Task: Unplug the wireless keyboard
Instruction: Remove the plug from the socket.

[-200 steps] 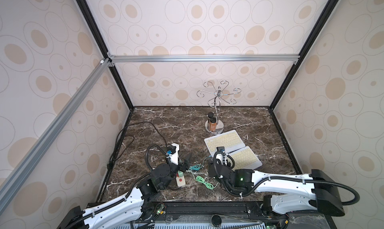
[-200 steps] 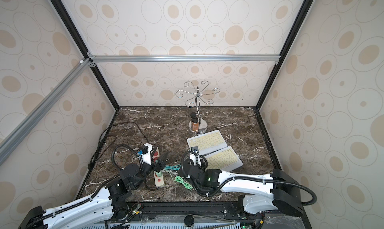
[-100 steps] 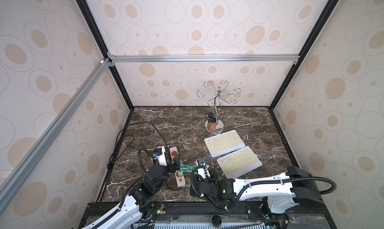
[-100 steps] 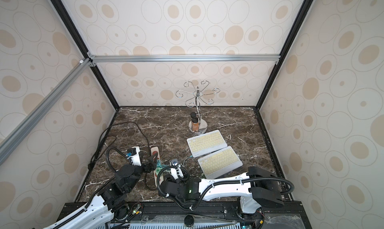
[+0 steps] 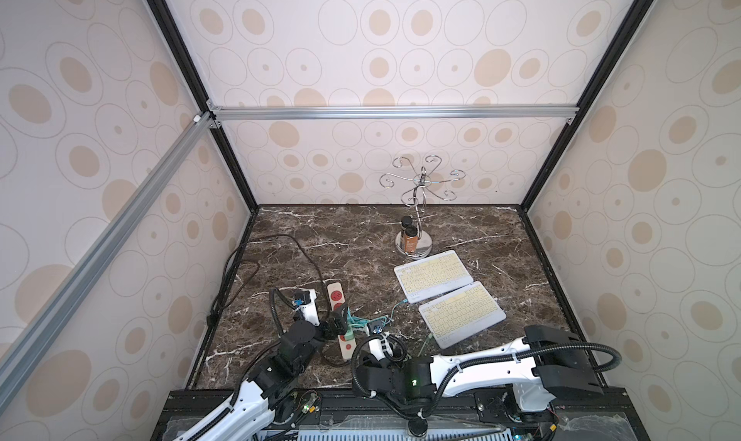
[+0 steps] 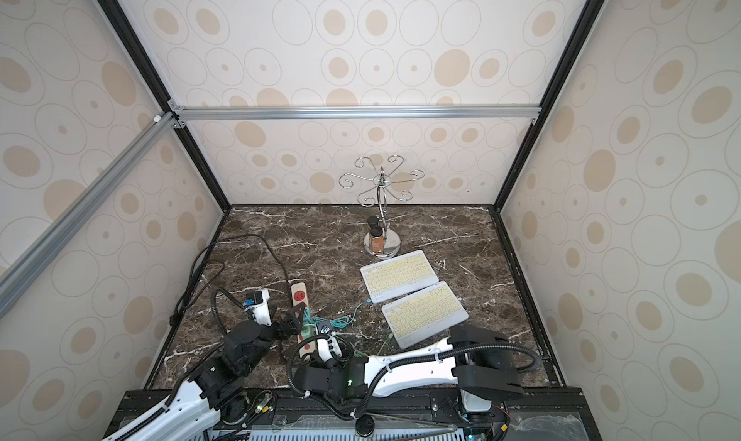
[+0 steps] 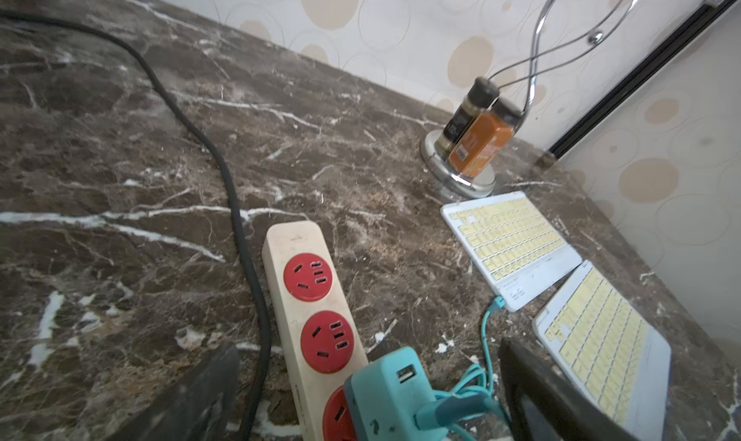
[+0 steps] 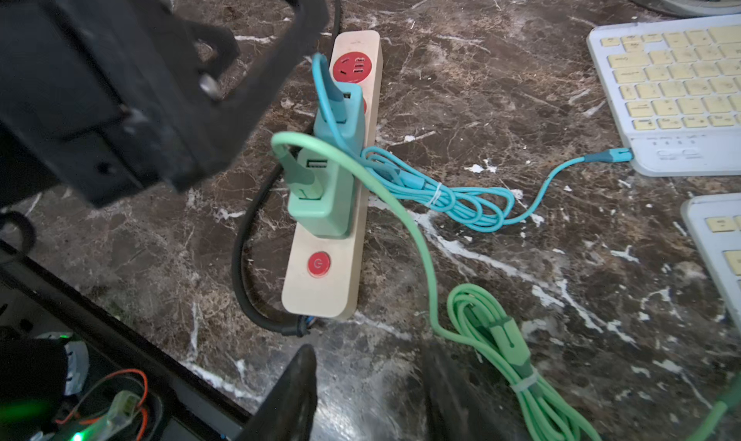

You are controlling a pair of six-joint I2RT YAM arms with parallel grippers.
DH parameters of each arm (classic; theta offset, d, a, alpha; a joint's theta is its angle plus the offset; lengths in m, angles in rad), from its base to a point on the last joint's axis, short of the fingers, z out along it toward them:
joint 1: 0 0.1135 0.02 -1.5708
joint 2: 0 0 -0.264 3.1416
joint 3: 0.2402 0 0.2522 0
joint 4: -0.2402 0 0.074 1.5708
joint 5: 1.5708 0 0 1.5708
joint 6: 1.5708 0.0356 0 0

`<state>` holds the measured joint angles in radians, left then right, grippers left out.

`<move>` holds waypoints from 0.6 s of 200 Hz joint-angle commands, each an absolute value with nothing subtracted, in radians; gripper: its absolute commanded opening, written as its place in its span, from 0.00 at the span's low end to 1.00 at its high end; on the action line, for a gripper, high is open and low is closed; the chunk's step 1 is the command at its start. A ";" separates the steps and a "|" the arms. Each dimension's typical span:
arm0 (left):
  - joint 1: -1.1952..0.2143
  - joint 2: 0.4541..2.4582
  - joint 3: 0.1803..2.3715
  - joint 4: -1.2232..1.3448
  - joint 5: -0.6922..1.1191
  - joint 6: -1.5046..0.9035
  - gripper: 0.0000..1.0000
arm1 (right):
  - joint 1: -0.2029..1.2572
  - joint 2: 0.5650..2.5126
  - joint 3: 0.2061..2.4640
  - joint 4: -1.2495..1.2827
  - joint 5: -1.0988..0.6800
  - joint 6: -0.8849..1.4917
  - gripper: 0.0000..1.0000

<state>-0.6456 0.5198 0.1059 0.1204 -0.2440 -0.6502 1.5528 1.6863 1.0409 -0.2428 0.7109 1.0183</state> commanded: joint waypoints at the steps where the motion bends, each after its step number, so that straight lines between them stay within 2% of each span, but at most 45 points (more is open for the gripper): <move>1: -0.612 0.586 0.106 0.195 -0.194 -0.673 0.99 | 1.557 1.738 1.115 -0.284 0.741 1.049 0.44; 36: -0.567 0.594 0.095 0.227 -0.174 -0.685 0.97 | 1.551 1.782 1.165 -0.303 0.773 1.028 0.48; 91: -0.527 0.408 0.087 0.136 -0.185 -0.703 0.94 | 1.479 1.858 1.216 -0.269 0.719 1.000 0.48; 120: -0.484 0.446 0.091 0.187 -0.155 -0.697 0.89 | 1.477 1.896 1.246 -0.235 0.716 0.950 0.48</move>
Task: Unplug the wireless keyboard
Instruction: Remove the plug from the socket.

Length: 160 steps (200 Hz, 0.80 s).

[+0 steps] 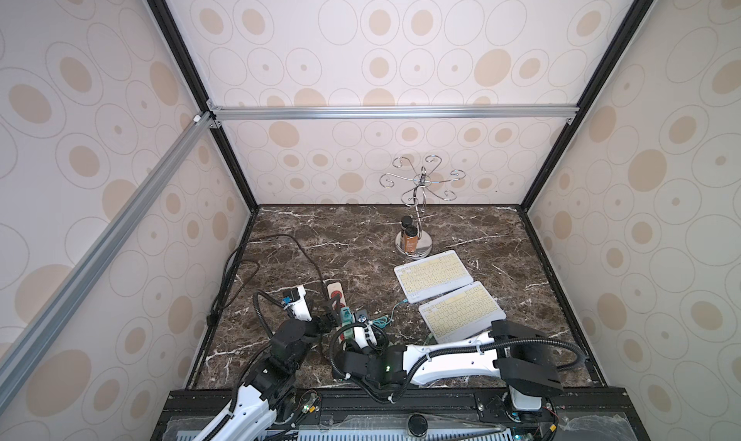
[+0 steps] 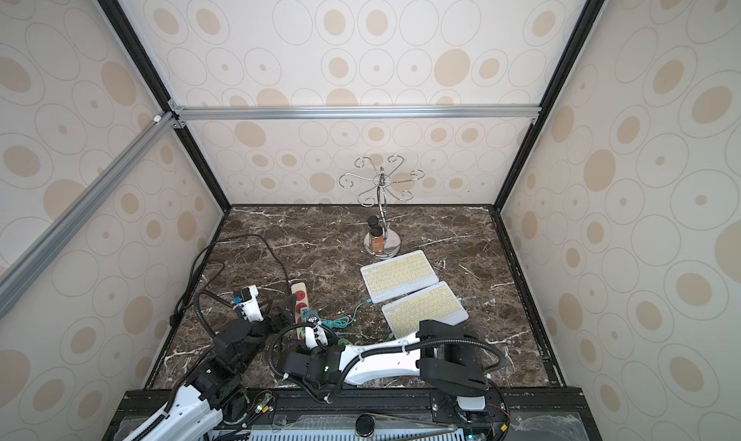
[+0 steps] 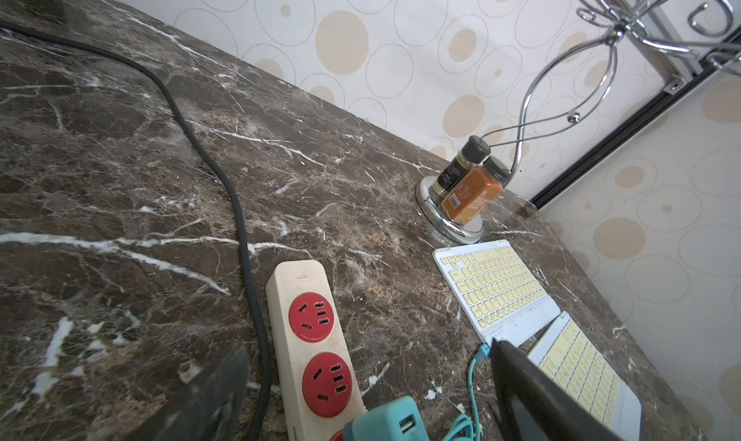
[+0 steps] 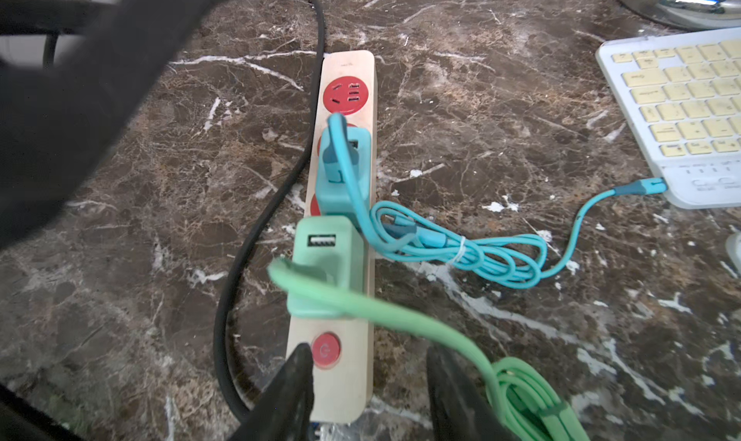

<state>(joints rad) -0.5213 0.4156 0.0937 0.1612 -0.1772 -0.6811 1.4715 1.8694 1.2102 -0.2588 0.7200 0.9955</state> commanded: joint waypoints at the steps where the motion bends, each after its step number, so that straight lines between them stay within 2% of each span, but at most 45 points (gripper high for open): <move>1: -0.483 0.449 0.092 0.189 -0.152 -0.697 0.89 | 1.477 1.897 1.246 -0.232 0.715 0.949 0.48; 77: -0.447 0.739 0.129 0.392 -0.013 -0.664 0.75 | 1.439 1.932 1.247 -0.164 0.674 0.919 0.52; 112: -0.446 0.751 0.079 0.436 -0.052 -0.663 0.75 | 1.424 1.946 1.248 -0.153 0.677 0.929 0.50; 160: -0.446 0.724 0.044 0.449 -0.087 -0.654 0.74 | 1.422 1.948 1.229 -0.137 0.693 0.959 0.41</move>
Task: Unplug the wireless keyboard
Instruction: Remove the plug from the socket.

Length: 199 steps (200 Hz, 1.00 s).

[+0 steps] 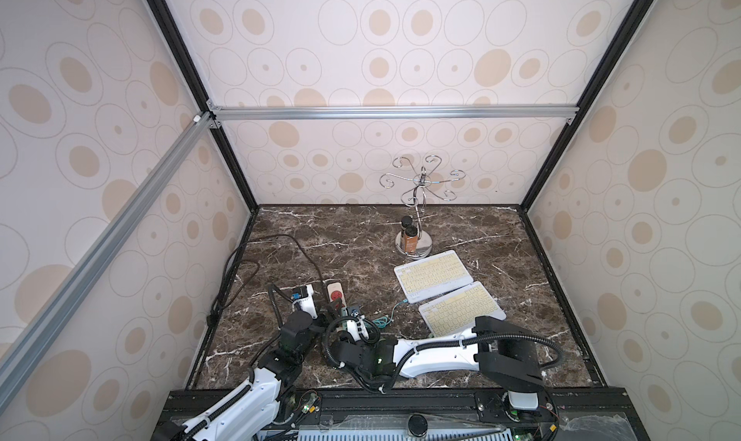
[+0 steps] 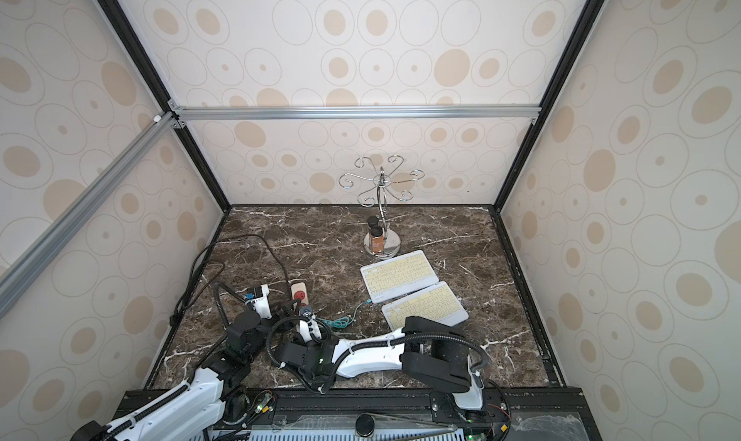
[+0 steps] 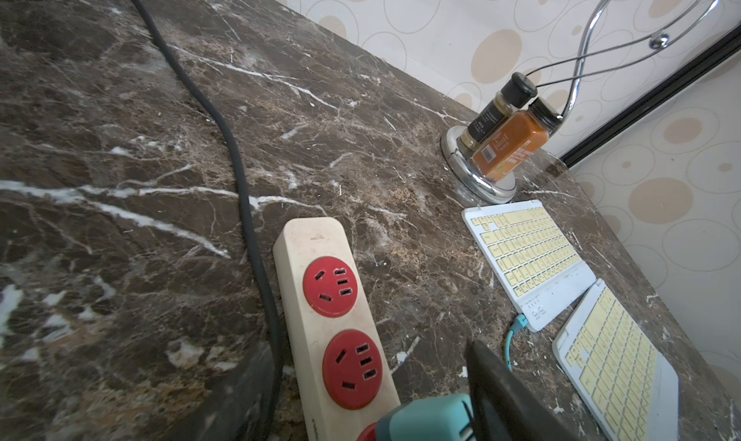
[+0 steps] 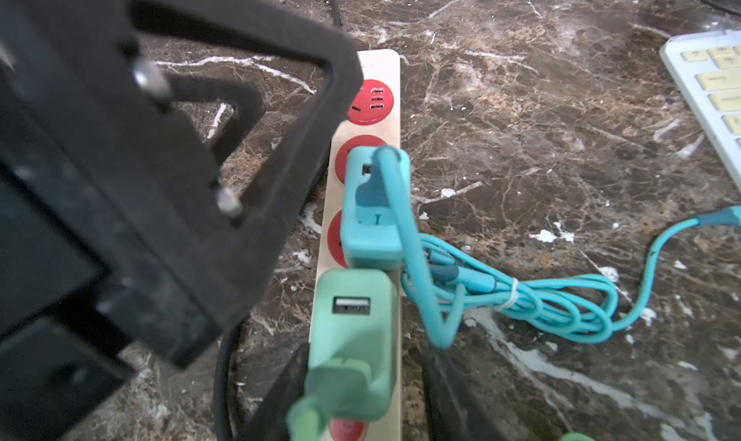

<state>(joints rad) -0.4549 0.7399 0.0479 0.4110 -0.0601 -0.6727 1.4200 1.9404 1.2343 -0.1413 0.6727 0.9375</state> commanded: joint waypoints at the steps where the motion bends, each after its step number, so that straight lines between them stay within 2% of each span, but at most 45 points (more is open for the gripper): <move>1: -0.446 0.723 0.045 0.448 -0.087 -0.654 0.74 | 1.420 1.949 1.229 -0.137 0.693 0.959 0.40; 31: -0.445 0.710 0.065 0.452 -0.084 -0.652 0.70 | 1.419 1.954 1.226 -0.126 0.691 0.962 0.22; 90: -0.410 0.805 0.110 0.508 -0.024 -0.681 0.65 | 1.419 1.961 1.221 -0.109 0.677 0.969 0.12; 108: -0.404 0.827 0.109 0.537 -0.006 -0.685 0.64 | 1.420 1.967 1.227 -0.111 0.673 0.961 0.12; 130: -0.396 0.851 0.110 0.578 0.033 -0.678 0.63 | 1.420 1.991 1.252 -0.136 0.672 0.960 0.23; 151: -0.391 0.879 0.122 0.601 0.059 -0.673 0.60 | 1.419 2.009 1.258 -0.117 0.658 0.951 0.28; 184: -0.385 0.960 0.138 0.649 0.107 -0.682 0.51 | 1.410 2.028 1.260 -0.094 0.635 0.944 0.29; 199: -0.382 1.004 0.137 0.684 0.131 -0.690 0.47 | 1.410 2.027 1.259 -0.099 0.638 0.947 0.24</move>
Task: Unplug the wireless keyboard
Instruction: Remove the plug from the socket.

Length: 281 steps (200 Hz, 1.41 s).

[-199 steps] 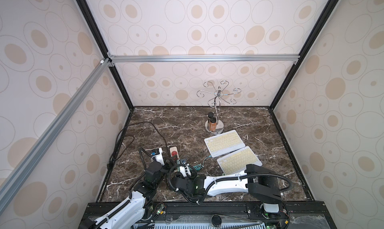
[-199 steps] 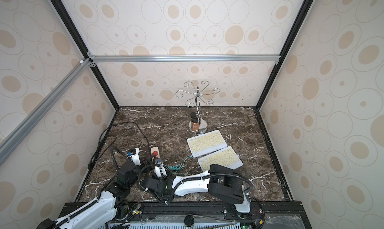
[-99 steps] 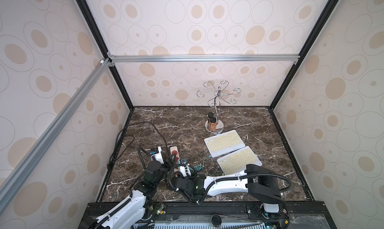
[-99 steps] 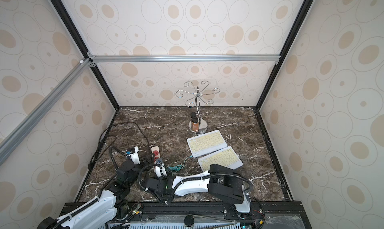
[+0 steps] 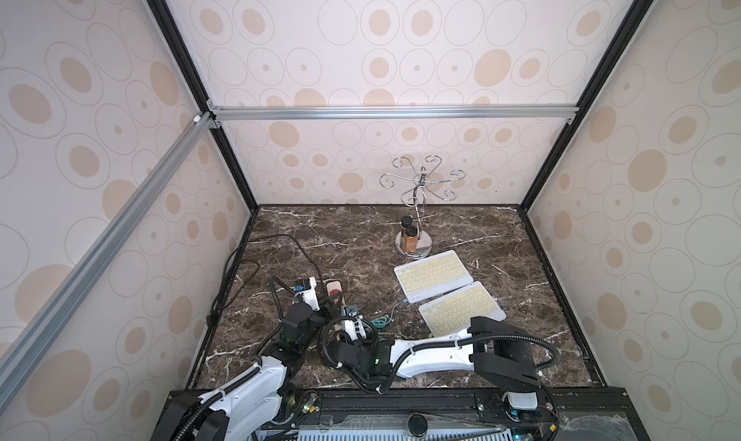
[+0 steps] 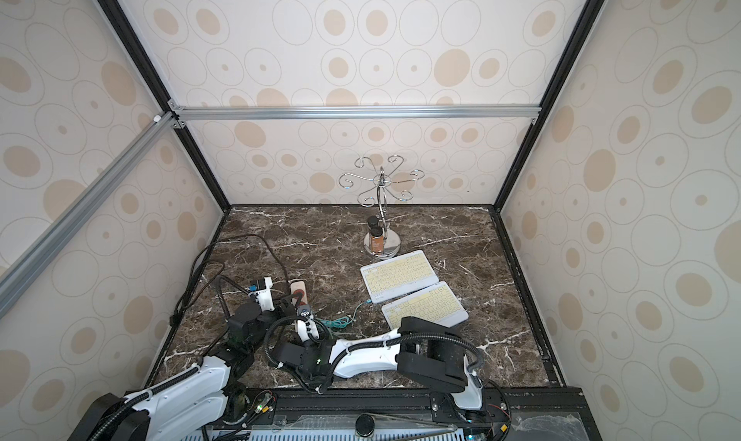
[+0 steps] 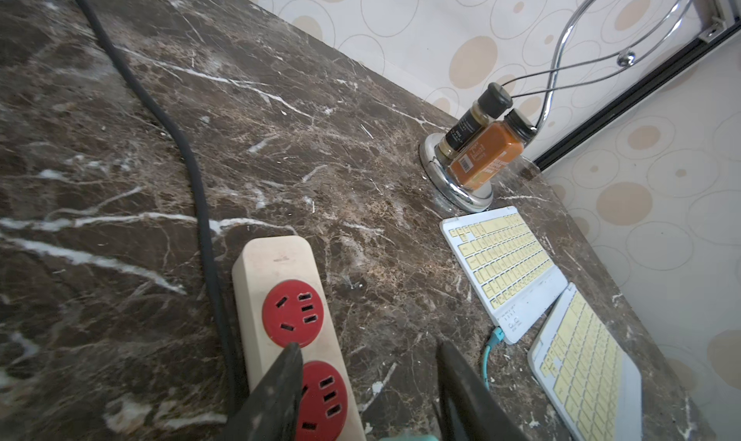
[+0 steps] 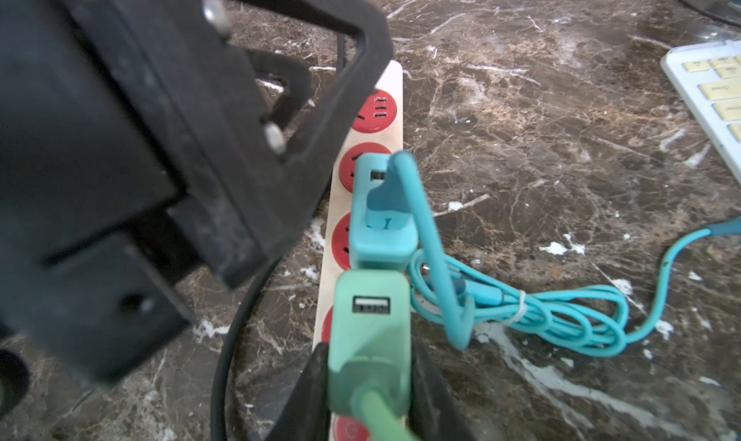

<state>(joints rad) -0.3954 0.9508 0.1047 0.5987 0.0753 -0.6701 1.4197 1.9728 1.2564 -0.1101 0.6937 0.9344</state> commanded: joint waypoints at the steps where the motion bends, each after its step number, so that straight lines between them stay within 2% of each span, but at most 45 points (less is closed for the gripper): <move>1: -0.381 1.008 0.137 0.686 0.132 -0.690 0.47 | 1.411 2.027 1.258 -0.099 0.638 0.947 0.24; 44: -0.368 1.130 0.133 0.782 0.203 -0.710 0.35 | 1.411 2.014 1.246 -0.104 0.641 0.953 0.15; 139: -0.332 1.297 0.055 0.948 0.298 -0.726 0.22 | 1.410 2.013 1.239 -0.097 0.630 0.956 0.07; 238: -0.330 1.324 0.037 0.971 0.299 -0.729 0.17 | 1.416 2.036 1.292 -0.163 0.637 0.951 0.01; 254: -0.330 1.329 0.035 0.976 0.296 -0.730 0.16 | 1.415 2.028 1.268 -0.116 0.616 0.951 0.00; 281: -0.329 1.341 0.031 0.986 0.284 -0.730 0.16 | 1.415 1.978 1.127 0.124 0.574 0.919 0.00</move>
